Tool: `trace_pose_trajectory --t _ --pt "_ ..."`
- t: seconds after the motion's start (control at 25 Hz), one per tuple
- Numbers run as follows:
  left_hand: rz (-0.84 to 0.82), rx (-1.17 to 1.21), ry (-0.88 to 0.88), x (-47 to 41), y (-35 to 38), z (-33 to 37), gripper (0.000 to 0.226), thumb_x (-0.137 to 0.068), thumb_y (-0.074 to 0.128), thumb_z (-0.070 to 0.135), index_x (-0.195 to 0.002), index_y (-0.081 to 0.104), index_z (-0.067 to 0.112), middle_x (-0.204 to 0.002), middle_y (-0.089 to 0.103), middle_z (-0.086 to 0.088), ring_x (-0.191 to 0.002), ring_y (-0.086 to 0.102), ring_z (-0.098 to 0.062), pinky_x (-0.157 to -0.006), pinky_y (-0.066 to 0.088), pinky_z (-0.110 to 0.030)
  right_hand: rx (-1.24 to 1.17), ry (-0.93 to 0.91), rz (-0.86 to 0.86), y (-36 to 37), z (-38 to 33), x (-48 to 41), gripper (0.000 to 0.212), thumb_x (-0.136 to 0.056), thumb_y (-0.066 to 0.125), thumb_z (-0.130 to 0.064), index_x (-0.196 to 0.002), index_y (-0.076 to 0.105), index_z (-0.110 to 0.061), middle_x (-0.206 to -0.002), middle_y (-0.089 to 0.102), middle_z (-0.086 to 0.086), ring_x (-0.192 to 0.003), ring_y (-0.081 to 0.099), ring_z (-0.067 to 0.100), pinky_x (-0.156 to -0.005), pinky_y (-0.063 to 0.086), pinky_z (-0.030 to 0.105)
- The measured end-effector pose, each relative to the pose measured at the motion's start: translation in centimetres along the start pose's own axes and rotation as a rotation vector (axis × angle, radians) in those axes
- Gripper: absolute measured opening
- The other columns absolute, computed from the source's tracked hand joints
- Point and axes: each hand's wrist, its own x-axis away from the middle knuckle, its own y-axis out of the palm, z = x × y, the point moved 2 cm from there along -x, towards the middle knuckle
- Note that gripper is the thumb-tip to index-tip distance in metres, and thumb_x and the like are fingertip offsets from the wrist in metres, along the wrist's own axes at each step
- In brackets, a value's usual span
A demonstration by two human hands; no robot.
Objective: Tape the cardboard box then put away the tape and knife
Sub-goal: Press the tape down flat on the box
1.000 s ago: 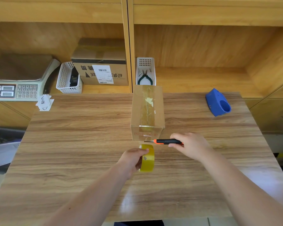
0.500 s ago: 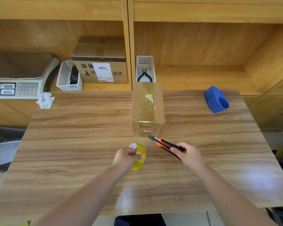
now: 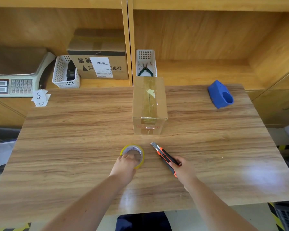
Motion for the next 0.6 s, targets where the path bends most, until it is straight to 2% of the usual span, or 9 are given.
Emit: trace_pose_trajectory --t 0.24,0.32,0.4,0.52,0.6 --pt "0.031 -0.048 0.036 0.06 0.72 0.15 0.037 -0.088 0.056 0.013 -0.124 0.057 0.02 -0.125 0.057 -0.003 -0.122 0.049 -0.026 -0.102 0.033 -0.034 0.007 -0.017 0.012 0.67 0.75 0.13 0.02 -0.09 0.061 -0.008 -0.102 0.068 -0.023 -0.072 0.061 -0.008 -0.061 0.053 0.009 -0.061 0.04 0.023" --pt "0.085 -0.104 0.082 0.08 0.87 0.25 0.037 -0.082 0.062 0.011 -0.118 0.06 0.018 -0.117 0.062 -0.006 -0.116 0.055 -0.029 -0.097 0.037 -0.037 0.015 -0.009 0.016 0.87 0.94 -0.02 0.022 -0.089 0.063 -0.009 -0.107 0.066 -0.022 -0.086 0.067 -0.004 -0.069 0.057 0.013 -0.069 0.047 0.029" --pt "0.102 -0.126 0.097 0.18 0.59 0.37 0.034 -0.084 0.061 0.019 -0.118 0.06 0.019 -0.117 0.062 -0.005 -0.116 0.055 -0.028 -0.097 0.036 -0.038 0.02 0.014 0.035 1.08 1.29 -0.29 0.022 -0.088 0.065 -0.012 -0.109 0.062 -0.019 -0.096 0.069 0.002 -0.075 0.059 0.018 -0.072 0.049 0.035" --pt "0.103 -0.11 0.073 0.19 0.6 -0.28 0.034 -0.092 0.053 0.036 -0.124 0.055 0.025 -0.123 0.058 0.001 -0.121 0.049 -0.023 -0.1 0.031 -0.036 0.058 0.022 0.063 1.03 1.19 -0.49 0.011 -0.089 0.065 -0.013 -0.097 0.06 -0.018 -0.092 0.068 0.004 -0.068 0.059 0.018 -0.062 0.047 0.029" --pt "0.148 -0.043 0.087 0.38 0.06 -0.39 0.033 -0.087 0.058 0.04 -0.117 0.061 0.027 -0.118 0.062 0.002 -0.115 0.055 -0.023 -0.097 0.035 -0.038 0.148 0.014 0.067 0.79 1.02 -0.48 0.007 -0.088 0.065 -0.015 -0.091 0.06 -0.02 -0.086 0.066 -0.001 -0.063 0.061 0.015 -0.052 0.045 0.022"
